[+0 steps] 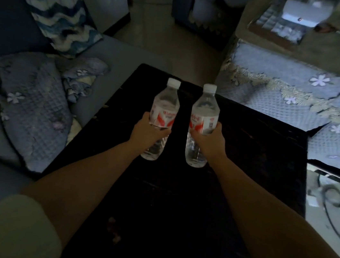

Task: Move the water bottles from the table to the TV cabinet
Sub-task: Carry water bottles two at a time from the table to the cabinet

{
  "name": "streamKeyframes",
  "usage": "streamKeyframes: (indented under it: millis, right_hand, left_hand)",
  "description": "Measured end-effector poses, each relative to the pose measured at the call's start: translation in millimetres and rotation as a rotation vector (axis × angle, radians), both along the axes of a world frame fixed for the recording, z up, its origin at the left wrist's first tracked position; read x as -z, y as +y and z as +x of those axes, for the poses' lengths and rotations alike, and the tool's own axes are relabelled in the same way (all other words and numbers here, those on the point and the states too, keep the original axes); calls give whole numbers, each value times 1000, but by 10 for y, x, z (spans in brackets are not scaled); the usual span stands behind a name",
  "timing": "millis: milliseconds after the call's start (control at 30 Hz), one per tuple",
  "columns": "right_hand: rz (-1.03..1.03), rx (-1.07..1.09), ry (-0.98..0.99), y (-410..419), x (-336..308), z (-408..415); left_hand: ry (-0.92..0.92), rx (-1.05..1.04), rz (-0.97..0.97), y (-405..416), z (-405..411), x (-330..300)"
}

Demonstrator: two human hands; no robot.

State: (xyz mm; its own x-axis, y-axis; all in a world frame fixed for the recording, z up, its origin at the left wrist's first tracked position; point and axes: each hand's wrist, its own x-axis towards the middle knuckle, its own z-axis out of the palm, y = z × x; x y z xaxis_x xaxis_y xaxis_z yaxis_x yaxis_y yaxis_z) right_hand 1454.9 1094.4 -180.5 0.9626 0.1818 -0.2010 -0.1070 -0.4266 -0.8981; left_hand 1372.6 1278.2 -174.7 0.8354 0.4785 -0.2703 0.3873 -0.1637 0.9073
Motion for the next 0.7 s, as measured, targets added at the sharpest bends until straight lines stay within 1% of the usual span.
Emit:
streamKeyframes:
  millis: [200,367,533,700]
  right_hand:
    - [-63,-56,9,-608,-62,-550]
    - [-93,-64,10,-992,-198,-847]
    - [-114,13,-26,-1397,-424,-1067]
    - [-162,192,-61,-1847,-621,-1286]
  left_hand:
    - [90,55,-73,-436,-577,-117]
    - [117,159,18,-753,-798,-222]
    - [105,241,84,-1026,-769,-358]
    - [64,389,165,-1314,-646,-514]
